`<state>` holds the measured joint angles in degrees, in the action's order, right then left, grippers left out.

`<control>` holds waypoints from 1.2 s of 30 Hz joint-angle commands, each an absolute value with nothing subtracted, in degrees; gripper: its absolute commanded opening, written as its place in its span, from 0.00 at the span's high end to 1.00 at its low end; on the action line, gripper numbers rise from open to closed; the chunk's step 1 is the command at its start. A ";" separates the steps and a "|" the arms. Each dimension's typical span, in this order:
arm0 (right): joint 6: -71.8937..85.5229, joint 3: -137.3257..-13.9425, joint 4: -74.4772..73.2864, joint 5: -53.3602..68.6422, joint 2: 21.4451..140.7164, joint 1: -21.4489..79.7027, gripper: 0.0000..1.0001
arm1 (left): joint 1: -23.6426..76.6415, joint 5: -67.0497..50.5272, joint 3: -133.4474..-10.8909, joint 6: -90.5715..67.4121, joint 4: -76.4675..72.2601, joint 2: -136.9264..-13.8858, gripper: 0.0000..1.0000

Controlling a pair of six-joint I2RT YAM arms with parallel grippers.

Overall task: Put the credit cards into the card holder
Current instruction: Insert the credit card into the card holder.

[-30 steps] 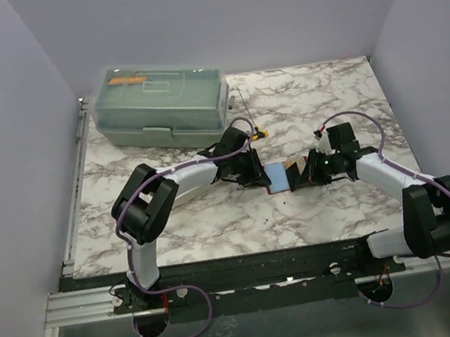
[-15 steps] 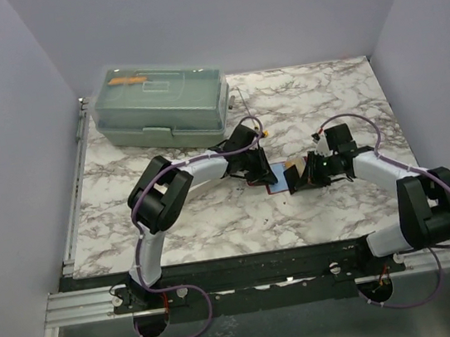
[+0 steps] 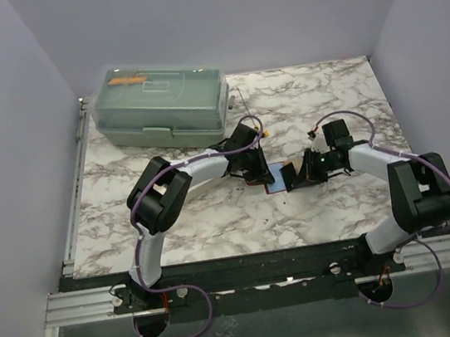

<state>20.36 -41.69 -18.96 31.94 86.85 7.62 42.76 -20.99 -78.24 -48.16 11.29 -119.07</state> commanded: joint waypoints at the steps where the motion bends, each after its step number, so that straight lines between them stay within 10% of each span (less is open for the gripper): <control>1: 17.37 -44.02 -17.87 35.12 89.70 6.82 1.00 | 41.96 -14.89 -75.85 -44.93 17.93 -119.02 0.80; 22: 15.80 -45.72 -14.32 42.83 97.96 5.18 0.91 | 42.06 -15.19 -75.79 -45.03 18.11 -118.40 0.81; 36: 15.45 -47.11 -23.74 26.65 87.89 5.19 0.50 | 42.12 -15.10 -76.03 -44.82 18.11 -116.10 0.80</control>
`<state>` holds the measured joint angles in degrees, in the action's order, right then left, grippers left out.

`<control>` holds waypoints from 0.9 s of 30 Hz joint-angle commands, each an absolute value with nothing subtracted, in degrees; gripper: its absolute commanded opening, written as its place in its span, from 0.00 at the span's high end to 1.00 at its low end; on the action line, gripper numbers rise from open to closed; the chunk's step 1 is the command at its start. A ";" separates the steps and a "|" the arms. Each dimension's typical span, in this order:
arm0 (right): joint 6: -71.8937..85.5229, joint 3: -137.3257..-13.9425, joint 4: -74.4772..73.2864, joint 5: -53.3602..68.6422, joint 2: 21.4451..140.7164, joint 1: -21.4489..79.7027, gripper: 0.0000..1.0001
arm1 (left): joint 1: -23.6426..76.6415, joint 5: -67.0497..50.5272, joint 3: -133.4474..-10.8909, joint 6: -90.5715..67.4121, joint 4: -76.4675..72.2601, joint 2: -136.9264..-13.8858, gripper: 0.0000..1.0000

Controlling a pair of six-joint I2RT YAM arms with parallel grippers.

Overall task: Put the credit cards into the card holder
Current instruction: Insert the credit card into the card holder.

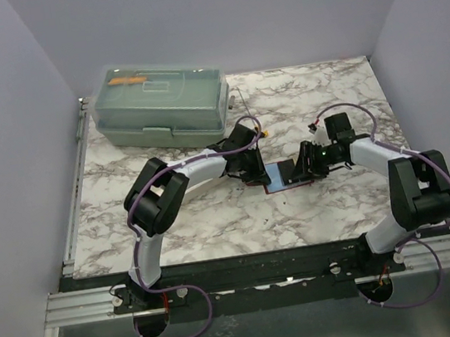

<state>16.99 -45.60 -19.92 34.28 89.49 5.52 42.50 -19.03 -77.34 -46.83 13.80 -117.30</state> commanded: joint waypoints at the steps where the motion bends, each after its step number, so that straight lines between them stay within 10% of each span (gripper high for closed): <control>1: 15.32 -47.49 -23.89 26.49 87.96 5.19 0.50 | 42.15 -15.12 -75.96 -44.79 18.06 -116.10 0.80; 27: 19.11 -51.07 -10.06 38.33 99.59 11.03 0.61 | 42.29 -9.45 -73.63 -44.84 17.40 -116.69 0.87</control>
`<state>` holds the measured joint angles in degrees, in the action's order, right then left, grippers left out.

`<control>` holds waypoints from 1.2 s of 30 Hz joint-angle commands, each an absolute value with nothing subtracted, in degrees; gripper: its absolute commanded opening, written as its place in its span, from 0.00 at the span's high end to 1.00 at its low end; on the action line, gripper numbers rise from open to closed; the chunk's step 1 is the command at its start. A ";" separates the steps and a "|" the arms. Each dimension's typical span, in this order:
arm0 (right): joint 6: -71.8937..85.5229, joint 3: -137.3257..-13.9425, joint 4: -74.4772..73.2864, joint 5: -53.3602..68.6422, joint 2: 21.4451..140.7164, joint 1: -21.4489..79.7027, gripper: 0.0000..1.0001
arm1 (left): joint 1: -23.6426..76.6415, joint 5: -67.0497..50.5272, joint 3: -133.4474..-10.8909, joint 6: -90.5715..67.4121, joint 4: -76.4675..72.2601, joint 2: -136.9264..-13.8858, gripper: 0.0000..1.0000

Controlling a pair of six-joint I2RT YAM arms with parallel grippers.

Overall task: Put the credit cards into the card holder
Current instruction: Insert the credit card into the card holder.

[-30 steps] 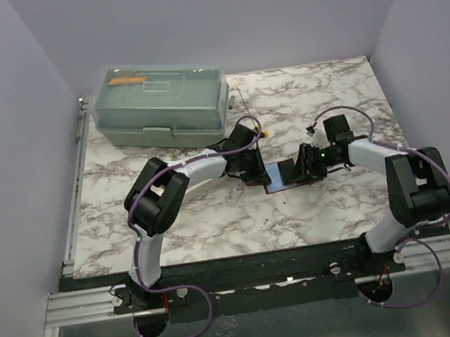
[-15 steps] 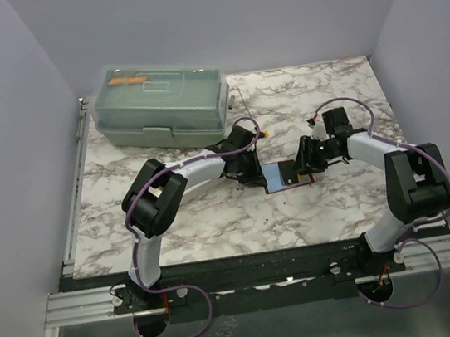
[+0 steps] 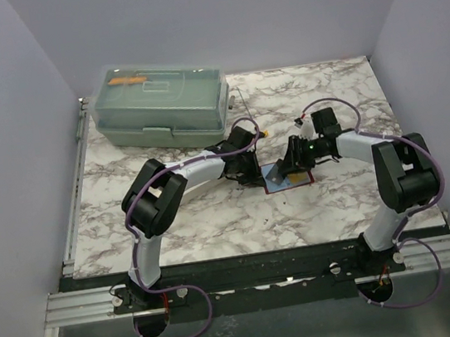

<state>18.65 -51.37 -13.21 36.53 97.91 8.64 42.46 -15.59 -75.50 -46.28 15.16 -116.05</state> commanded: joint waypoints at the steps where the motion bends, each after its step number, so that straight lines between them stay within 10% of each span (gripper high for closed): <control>1: 19.03 -51.30 -10.29 38.02 99.58 11.15 0.61 | 42.30 -9.41 -73.65 -44.82 17.40 -116.67 0.87; 18: 28.22 -47.56 -15.65 18.13 85.94 10.04 0.45 | 42.28 -13.42 -74.02 -44.29 17.17 -112.35 0.87; 36: 41.33 -36.83 1.26 36.15 84.18 5.98 0.50 | 42.99 -17.20 -79.01 -47.38 8.88 -115.83 0.90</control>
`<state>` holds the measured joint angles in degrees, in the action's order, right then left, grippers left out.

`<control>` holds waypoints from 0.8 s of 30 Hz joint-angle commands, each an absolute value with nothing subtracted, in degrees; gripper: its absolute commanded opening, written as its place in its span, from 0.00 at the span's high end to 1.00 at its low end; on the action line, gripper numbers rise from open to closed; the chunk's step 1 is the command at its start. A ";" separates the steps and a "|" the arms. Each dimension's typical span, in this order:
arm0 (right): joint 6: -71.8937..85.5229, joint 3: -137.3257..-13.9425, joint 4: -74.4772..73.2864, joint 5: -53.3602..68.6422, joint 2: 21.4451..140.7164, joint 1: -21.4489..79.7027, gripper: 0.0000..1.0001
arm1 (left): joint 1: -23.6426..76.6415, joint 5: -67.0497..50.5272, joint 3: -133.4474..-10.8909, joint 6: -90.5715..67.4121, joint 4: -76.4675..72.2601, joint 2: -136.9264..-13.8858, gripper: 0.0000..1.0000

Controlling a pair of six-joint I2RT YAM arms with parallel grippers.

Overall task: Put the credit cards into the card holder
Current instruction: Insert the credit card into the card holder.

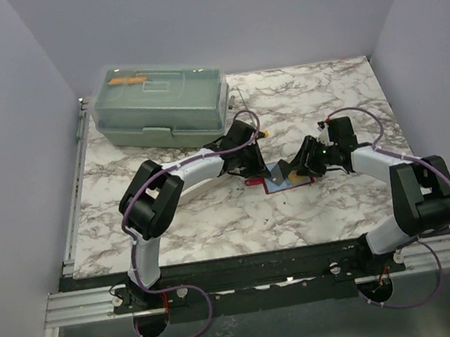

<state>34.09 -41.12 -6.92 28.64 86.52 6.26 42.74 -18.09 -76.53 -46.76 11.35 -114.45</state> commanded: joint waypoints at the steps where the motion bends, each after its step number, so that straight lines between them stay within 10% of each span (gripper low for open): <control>1: 42.88 -35.08 3.27 36.45 83.86 6.04 0.50 | 43.01 -16.55 -79.46 -47.42 8.88 -116.52 0.91; 24: 54.07 -28.11 14.51 28.60 86.42 6.59 0.61 | 41.65 -11.22 -76.53 -48.25 9.76 -120.32 0.97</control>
